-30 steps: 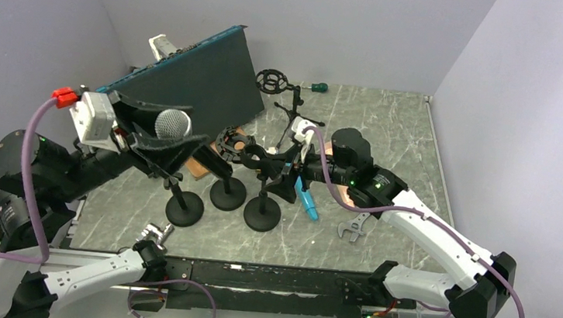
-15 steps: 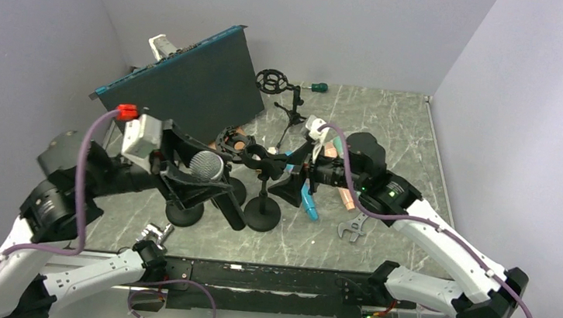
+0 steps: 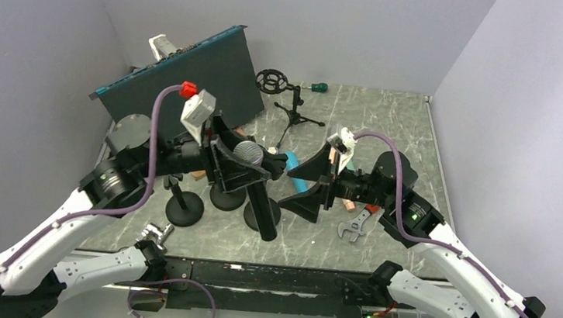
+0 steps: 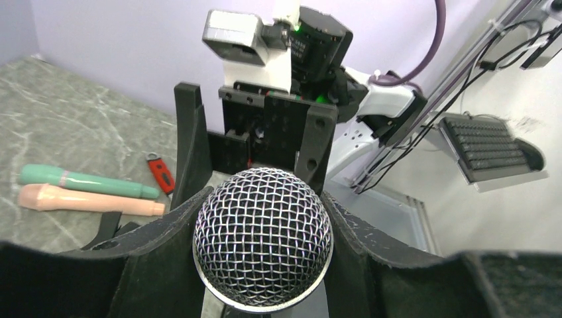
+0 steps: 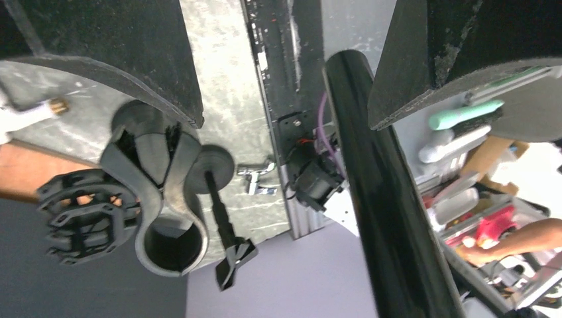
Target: Remove the microphone from the stand
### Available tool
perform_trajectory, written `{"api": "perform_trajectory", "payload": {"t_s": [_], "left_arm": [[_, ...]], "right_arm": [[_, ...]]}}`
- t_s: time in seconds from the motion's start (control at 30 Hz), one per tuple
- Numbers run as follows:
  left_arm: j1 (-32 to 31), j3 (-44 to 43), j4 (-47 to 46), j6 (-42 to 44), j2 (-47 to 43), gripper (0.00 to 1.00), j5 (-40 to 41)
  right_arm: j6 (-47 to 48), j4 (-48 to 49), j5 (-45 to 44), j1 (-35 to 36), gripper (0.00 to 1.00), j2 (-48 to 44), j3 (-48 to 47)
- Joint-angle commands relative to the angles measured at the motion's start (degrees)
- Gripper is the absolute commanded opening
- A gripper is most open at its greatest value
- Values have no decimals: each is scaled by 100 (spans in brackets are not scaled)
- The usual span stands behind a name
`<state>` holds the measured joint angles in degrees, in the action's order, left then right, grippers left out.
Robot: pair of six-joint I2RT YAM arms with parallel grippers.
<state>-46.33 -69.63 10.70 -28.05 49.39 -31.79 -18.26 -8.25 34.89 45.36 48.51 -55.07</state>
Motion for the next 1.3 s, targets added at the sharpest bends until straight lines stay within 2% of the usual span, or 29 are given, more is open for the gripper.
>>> {"api": "perform_trajectory", "payload": {"t_s": [0.0, 0.17, 0.43, 0.5, 0.67, 0.7, 0.8, 0.87, 0.9, 1.03, 1.17, 1.27], "left_arm": [[5, 25, -1009, -710, 362, 0, -240], [4, 120, -1688, -1076, 727, 0, -353], [-58, 150, -2120, -1292, 1324, 0, -429], [-100, 104, -2110, -1262, 1390, 0, -390], [-127, -117, -1882, -1116, 1567, 0, -386], [-124, -211, -1711, -1013, 1585, 6, -366], [-131, -453, -947, -584, 1499, 52, -90], [-121, -504, -514, -297, 1328, 82, 298], [-110, -517, -369, -157, 1217, 89, 496], [-71, -563, 211, 347, 757, 99, 1186], [-36, -587, 626, 695, 306, 99, 1742], [-18, -528, 899, 919, -48, 99, 2204]], "right_arm": [[-585, 746, 551, 55, 93, -139, 233], [-825, 1197, 712, 85, 83, -226, 545], [-1208, 1822, 962, 100, 77, -223, 951], [-1157, 1744, 866, 98, 67, -294, 991], [-620, 784, -85, 96, 22, -484, 820], [-504, 552, -339, 101, 15, -531, 784], [-255, 12, -1173, 102, 0, -675, 699], [-126, -280, -1757, 97, 0, -781, 675], [-47, -407, -2103, 98, 0, -827, 669], [67, -970, -3667, 89, 0, -951, 634], [106, -1403, -5340, 90, 0, -807, 629], [189, -1687, -6348, 68, 0, -298, 618]]}}
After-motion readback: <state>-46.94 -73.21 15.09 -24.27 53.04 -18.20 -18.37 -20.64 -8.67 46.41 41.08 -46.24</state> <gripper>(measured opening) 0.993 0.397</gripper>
